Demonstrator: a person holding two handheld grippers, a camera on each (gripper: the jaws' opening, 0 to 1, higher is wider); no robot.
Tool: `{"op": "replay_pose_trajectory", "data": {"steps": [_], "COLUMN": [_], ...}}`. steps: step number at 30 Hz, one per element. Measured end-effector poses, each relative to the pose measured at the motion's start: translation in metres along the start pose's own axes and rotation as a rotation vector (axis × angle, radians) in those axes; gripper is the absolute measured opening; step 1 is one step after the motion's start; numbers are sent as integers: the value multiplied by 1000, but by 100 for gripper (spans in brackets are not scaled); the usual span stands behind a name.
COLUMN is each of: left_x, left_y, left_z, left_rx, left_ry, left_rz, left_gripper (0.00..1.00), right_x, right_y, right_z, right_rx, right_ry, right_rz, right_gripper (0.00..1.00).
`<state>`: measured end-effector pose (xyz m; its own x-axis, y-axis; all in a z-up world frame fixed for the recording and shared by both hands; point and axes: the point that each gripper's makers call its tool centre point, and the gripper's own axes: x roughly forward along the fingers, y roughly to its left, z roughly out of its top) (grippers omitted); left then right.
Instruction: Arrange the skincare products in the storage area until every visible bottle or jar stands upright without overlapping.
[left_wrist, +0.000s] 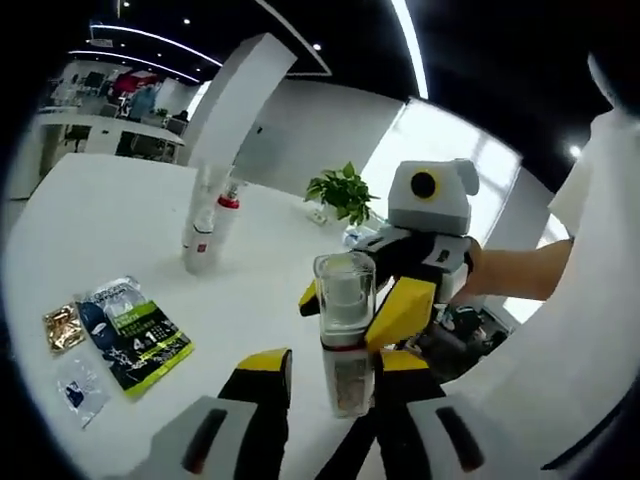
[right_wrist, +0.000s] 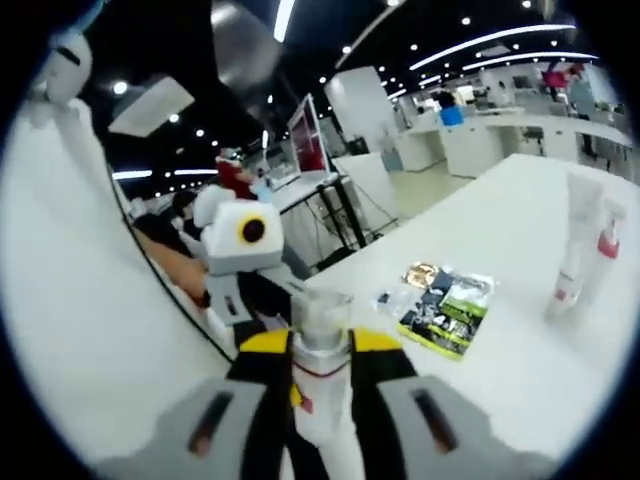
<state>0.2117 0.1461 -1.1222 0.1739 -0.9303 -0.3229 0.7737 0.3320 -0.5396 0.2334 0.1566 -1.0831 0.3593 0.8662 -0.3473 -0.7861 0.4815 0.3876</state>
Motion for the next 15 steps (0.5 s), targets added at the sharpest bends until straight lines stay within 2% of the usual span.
{"op": "replay_pose_trajectory", "data": {"steps": [7,8,10,12,14,15], "left_x": [-11,-12,-18,-22,-26,-28], "left_y": [19,20,25,28,31,32], "left_z": [1,1,2,1,3,1], "left_rx": [-58,-64,-106,-164,-203,-225], "left_ry": [-20,-24,-49,-85,-130,-134], "left_rz": [84,90,128,158,184,195], "left_gripper": [37,37,37,37,39,40], "right_x": [-18,-24,-28,-37,-42,-47], "right_y": [-33,-41,-47,-64,-74,-81], "right_z": [9,13,14,16,15,14], "right_rx": [54,64,68,79,89,103], "right_ry": [-75,-96,-105,-125,-130,-137], "right_rz": [-105,-139,-157,-220,-243,-264], "right_gripper": [19,19,19,19,19,19]}}
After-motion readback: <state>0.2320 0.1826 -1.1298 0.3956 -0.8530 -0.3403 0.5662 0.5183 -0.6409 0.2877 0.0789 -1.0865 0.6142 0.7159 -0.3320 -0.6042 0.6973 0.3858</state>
